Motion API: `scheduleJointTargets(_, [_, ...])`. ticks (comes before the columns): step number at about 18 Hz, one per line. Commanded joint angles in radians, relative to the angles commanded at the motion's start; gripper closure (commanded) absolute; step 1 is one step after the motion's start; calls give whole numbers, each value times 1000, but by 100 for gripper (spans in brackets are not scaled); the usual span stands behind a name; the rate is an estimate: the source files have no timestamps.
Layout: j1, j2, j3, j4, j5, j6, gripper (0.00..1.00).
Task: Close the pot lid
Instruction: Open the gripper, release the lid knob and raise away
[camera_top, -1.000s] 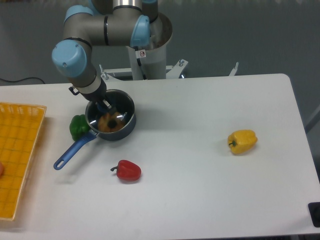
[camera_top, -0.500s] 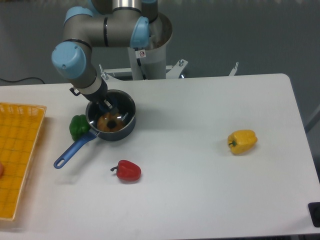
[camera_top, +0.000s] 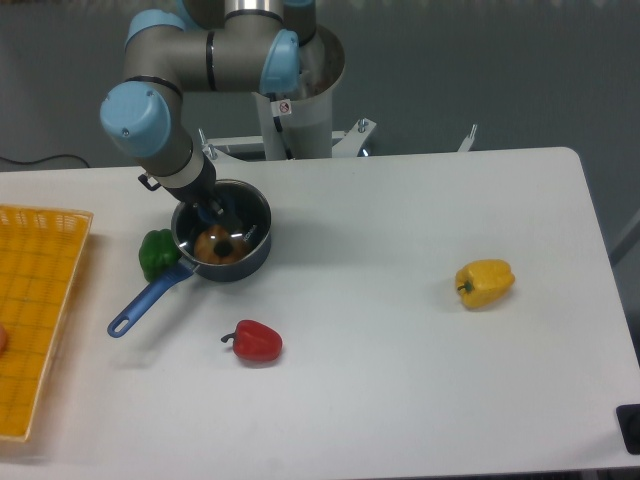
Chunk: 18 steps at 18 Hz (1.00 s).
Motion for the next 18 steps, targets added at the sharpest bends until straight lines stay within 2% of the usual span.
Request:
scheduleJointTargets(2, [64, 15, 44, 12, -12, 15, 0])
scheduleJointTargets(5, [213, 12, 135, 23, -99, 151, 0])
scheduleJointTargets(7, [311, 8, 149, 53, -117, 344, 0])
scheduleJointTargets(10, [420, -3, 164, 61, -118, 637, 0])
scheduleJointTargets(13, [477, -20, 166, 70, -109, 757, 0])
scheduleJointTargets(15, [549, -25, 169, 66, -115, 837, 0])
scheduleJointTargets(18, [618, -25, 161, 66, -120, 931, 0])
